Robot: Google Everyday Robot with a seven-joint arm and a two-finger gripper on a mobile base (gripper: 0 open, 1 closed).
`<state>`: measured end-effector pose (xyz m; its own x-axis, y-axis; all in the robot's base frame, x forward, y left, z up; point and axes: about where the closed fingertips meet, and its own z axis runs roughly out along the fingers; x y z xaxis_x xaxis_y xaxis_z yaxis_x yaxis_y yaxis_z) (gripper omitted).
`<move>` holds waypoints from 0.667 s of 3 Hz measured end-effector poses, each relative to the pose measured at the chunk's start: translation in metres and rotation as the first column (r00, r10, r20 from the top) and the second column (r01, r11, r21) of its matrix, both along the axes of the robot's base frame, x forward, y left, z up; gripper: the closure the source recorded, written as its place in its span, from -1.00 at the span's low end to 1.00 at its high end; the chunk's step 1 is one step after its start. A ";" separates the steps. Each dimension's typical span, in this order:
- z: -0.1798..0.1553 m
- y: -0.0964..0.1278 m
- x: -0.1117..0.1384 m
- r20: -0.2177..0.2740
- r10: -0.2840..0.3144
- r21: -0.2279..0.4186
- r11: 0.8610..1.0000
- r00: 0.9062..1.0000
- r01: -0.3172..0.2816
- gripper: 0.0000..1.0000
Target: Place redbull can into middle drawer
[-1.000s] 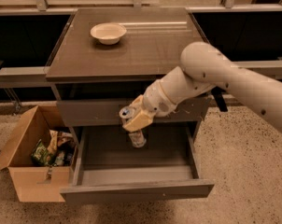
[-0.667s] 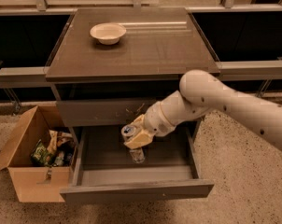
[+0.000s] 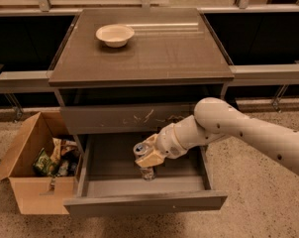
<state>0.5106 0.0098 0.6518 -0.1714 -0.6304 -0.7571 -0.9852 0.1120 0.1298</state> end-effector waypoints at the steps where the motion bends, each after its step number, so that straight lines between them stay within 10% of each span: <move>1: -0.003 -0.002 0.001 0.003 -0.014 0.002 1.000 1.000 0.014 1.00; 2: -0.031 -0.024 0.019 0.076 -0.061 0.013 0.998 0.995 0.061 1.00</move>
Offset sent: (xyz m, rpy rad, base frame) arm 0.0521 -0.0615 -0.0704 0.0271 -0.2154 -0.1339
